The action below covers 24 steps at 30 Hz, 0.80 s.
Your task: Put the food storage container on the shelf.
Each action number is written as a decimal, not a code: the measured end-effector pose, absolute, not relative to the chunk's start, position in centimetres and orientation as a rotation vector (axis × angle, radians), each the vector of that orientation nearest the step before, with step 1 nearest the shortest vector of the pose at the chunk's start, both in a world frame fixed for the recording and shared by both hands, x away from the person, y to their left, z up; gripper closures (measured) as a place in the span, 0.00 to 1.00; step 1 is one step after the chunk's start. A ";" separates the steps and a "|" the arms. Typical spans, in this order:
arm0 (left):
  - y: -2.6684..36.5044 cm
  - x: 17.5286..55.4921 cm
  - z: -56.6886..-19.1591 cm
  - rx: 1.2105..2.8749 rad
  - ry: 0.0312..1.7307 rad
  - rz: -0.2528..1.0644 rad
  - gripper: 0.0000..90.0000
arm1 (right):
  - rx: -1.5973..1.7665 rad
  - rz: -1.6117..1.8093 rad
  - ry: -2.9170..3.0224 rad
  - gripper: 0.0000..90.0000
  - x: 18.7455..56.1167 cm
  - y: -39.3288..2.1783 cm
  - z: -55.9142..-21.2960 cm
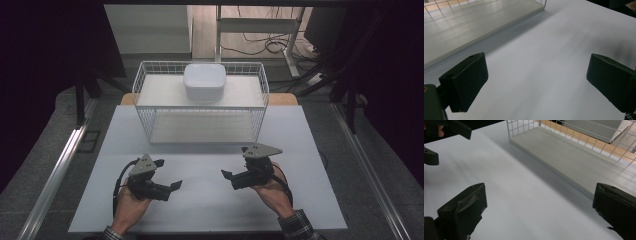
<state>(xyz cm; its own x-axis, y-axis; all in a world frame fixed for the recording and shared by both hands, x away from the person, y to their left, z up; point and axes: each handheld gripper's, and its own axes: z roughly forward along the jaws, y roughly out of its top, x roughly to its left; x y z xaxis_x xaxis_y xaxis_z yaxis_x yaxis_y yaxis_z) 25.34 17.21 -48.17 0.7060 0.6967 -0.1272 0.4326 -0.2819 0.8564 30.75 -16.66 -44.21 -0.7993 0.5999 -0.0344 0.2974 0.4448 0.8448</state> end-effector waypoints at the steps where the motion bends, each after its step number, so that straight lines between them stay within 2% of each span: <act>1: 17.2 25.3 -48.2 1.924 0.873 0.335 0.04 | 0.766 1.289 2.372 0.00 30.8 -16.7 -44.2; 10: 18.2 24.2 -49.0 1.932 0.902 0.328 0.04 | 0.802 1.274 2.347 0.00 29.2 -18.6 -44.5; 24: 19.8 22.4 -50.0 1.939 0.944 0.396 0.04 | 0.859 1.223 2.289 0.00 27.9 -21.4 -45.9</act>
